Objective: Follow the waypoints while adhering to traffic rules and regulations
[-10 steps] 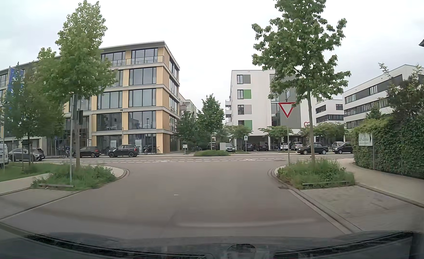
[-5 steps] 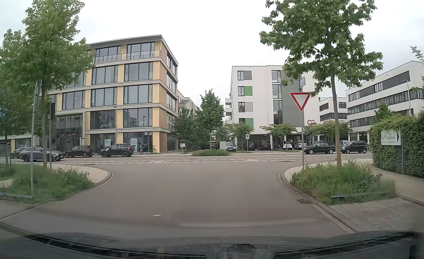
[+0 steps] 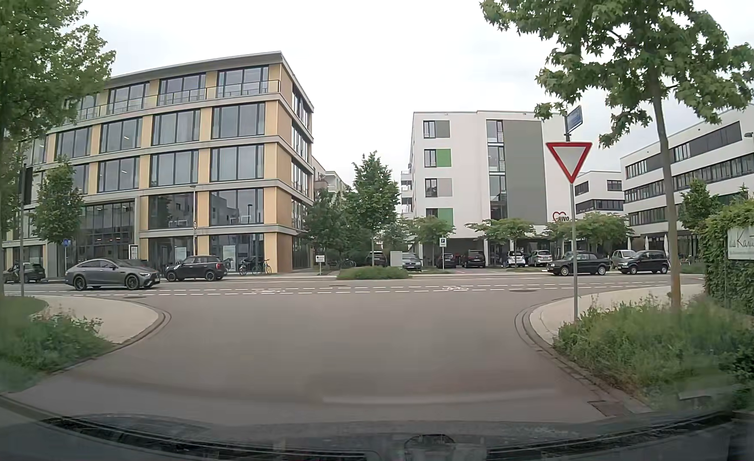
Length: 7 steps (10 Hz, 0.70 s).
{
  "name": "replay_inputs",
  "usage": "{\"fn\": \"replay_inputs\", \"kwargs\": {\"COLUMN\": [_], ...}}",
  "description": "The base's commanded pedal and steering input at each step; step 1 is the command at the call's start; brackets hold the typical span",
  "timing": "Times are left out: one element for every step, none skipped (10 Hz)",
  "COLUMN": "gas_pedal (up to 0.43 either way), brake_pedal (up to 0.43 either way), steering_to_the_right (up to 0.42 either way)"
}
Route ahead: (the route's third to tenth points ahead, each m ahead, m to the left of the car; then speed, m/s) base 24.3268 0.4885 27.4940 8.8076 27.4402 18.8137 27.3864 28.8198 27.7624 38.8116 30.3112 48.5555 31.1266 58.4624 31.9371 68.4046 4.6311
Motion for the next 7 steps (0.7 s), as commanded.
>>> {"fn": "replay_inputs", "kwargs": {"gas_pedal": [0.000, 0.000, 0.000, 0.000, 0.000, 0.000, 0.000], "brake_pedal": [0.000, 0.000, 0.000, 0.000, 0.000, 0.000, 0.000], "steering_to_the_right": [0.006, 0.006, 0.006, 0.008, 0.009, 0.009, 0.009]}}
